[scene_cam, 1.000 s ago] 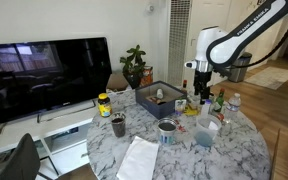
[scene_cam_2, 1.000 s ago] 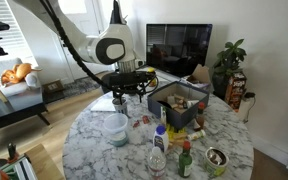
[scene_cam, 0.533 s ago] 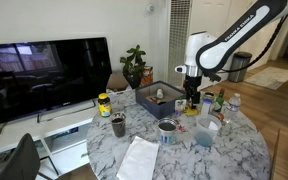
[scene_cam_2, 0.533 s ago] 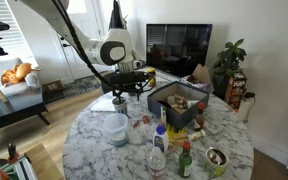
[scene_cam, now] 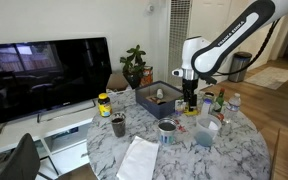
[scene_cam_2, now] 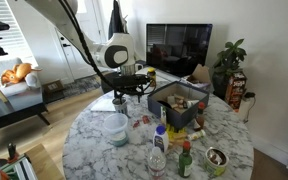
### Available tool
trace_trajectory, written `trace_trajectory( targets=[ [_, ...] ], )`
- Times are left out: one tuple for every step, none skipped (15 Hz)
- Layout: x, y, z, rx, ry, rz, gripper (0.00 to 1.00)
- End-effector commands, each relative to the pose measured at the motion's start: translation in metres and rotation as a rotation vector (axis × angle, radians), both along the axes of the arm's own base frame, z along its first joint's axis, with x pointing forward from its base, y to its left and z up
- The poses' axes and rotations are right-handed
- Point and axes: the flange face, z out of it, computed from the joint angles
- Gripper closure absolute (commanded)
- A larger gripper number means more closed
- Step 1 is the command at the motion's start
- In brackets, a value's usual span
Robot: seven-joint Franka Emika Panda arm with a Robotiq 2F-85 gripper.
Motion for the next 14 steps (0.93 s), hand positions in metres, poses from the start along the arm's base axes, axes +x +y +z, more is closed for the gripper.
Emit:
trace_trajectory(
  targets=[
    [0.018, -0.001, -0.021, 0.025, 0.014, -0.025, 0.00],
    [0.024, 0.000, -0.029, 0.040, 0.026, -0.025, 0.00],
    [0.030, 0.000, -0.037, 0.050, 0.034, -0.027, 0.00],
    [0.035, 0.000, -0.045, 0.059, 0.038, -0.025, 0.00],
    [0.041, 0.001, -0.054, 0.064, 0.049, -0.025, 0.00],
    [0.047, 0.001, -0.064, 0.067, 0.050, -0.032, 0.00],
    [0.054, -0.002, -0.073, 0.058, 0.045, -0.044, 0.00],
    [0.060, -0.005, -0.081, 0.067, 0.057, -0.054, 0.00],
    [0.065, -0.009, -0.089, 0.063, 0.060, -0.059, 0.00],
    [0.070, -0.015, -0.096, 0.062, 0.068, -0.063, 0.00],
    [0.073, -0.019, -0.103, 0.061, 0.077, -0.058, 0.00],
    [0.076, -0.023, -0.110, 0.060, 0.086, -0.064, 0.00],
    [0.079, -0.025, -0.117, 0.063, 0.097, -0.069, 0.00],
    [0.082, -0.026, -0.125, 0.063, 0.104, -0.068, 0.00]
  ],
)
